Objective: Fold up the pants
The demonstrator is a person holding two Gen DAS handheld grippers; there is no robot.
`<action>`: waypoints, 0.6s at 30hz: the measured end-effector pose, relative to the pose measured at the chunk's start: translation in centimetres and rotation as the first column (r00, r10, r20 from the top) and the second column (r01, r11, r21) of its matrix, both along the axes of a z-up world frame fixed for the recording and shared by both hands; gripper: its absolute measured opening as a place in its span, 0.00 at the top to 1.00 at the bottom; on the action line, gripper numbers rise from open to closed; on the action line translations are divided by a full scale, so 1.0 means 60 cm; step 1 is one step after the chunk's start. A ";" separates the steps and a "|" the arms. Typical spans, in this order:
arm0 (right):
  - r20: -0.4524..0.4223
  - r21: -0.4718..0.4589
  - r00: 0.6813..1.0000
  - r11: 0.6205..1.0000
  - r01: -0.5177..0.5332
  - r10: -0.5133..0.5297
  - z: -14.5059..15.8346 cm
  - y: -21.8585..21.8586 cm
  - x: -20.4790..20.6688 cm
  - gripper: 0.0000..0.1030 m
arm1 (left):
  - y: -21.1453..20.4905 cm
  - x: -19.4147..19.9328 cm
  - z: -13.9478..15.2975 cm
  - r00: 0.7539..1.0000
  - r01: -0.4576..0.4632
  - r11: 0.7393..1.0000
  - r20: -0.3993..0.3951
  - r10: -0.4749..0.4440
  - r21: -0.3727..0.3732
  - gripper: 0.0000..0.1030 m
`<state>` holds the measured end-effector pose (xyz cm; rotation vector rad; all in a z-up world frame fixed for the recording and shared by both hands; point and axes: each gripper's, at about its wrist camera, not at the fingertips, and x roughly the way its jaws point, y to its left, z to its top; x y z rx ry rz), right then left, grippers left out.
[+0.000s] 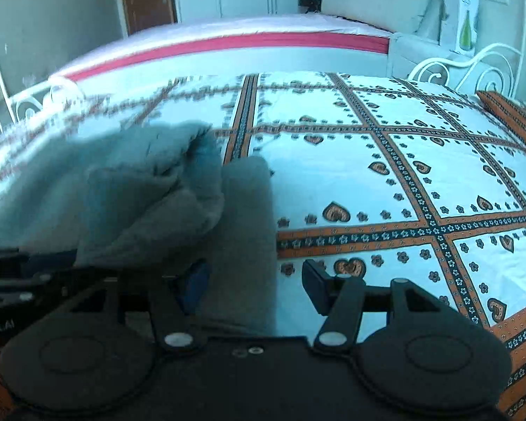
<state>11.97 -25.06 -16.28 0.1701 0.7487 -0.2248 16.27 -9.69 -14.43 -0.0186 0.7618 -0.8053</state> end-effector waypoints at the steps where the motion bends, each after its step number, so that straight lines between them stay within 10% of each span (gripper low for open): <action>1: 0.022 0.022 1.000 1.000 -0.001 0.001 0.009 -0.003 -0.003 0.51 | 0.007 0.003 0.008 0.999 -0.001 1.000 -0.033 0.000 -0.020 0.20; 3: 0.053 0.055 0.999 0.998 -0.005 0.002 0.022 -0.009 -0.006 0.48 | 0.021 0.013 0.016 0.998 -0.036 0.998 -0.054 0.033 -0.052 0.07; 10: 0.084 0.284 0.996 0.959 0.014 -0.039 0.040 -0.037 0.001 0.40 | 0.115 0.042 0.027 0.986 -0.161 0.986 -0.042 0.159 -0.036 0.07; 18: 0.099 0.332 0.994 0.943 0.002 -0.037 0.055 -0.018 0.018 0.26 | 0.168 0.061 -0.038 0.973 -0.217 0.976 -0.082 0.216 -0.002 0.07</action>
